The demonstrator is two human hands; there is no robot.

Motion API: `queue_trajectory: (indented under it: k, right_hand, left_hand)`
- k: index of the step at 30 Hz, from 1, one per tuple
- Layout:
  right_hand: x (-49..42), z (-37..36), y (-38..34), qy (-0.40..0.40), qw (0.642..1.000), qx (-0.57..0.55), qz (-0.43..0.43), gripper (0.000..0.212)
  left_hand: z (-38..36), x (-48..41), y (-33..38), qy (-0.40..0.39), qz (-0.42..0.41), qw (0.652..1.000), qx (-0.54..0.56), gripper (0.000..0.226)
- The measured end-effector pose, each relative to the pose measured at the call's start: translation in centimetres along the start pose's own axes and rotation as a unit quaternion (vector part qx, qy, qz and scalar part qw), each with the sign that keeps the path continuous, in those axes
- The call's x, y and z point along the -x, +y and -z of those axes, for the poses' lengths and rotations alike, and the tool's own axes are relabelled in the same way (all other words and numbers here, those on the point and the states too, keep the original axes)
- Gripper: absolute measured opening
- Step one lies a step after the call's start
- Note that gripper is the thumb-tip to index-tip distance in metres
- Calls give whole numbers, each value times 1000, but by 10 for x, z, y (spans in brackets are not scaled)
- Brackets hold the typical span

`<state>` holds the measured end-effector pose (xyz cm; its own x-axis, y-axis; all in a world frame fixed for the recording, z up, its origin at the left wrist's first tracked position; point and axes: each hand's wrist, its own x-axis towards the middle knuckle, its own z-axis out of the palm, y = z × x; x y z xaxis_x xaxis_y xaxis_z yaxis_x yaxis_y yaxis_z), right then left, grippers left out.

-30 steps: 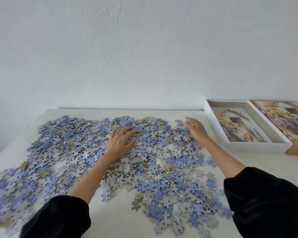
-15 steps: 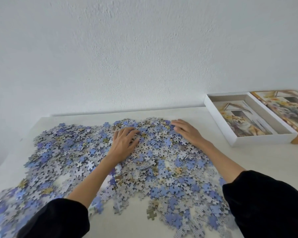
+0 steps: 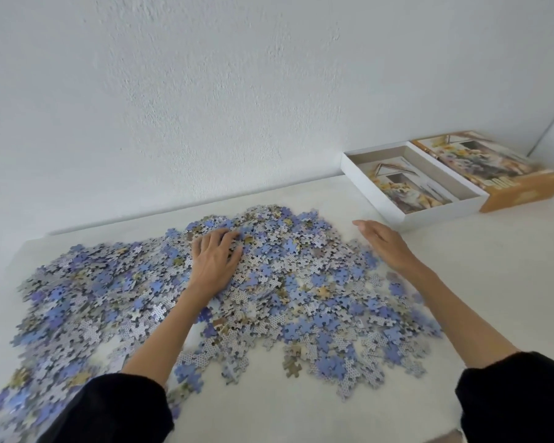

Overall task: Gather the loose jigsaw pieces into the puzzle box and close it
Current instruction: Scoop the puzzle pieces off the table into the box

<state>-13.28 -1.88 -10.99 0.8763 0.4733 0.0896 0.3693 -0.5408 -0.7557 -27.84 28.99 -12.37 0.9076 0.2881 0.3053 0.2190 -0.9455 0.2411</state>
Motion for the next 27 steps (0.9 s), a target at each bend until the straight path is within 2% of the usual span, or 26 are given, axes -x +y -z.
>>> queue_trajectory:
  k: [3, 6, 10, 12, 15, 17, 24, 27]
  right_hand:
    - [21, -11, 3, 19, 999, 47, -10, 47]
    - [28, -28, -15, 20, 996, 88, -25, 73]
    - [23, -48, -33, -10, 988, 150, -22, 87]
    - [17, -51, -36, -12, 992, 123, -30, 83]
    - [13, -44, -38, -13, 999, 13, -44, 54]
    - [20, -37, -36, 1, 998, -43, -50, 49]
    - [74, -8, -20, 74, 992, 17, -104, 56]
    - [105, -7, -10, 115, 986, 42, -116, 78]
  left_hand:
    - [-2, -1, -1, 3, -4, 1000, -1, 64]
    - [-4, -1, -2, 3, -3, 1000, 3, 43]
    - [-2, 0, -2, -6, -3, 1000, 6, 57]
    - [-2, 0, -2, -3, -4, 1000, 10, 58]
    - [-1, 0, 0, 3, -1, 1000, 11, 41]
    - [0, 0, 1, 3, 1, 1000, 13, 36]
    - [0, 0, 1, -11, 3, 1000, 4, 39]
    - [1, 0, 1, -16, 2, 1000, 5, 40]
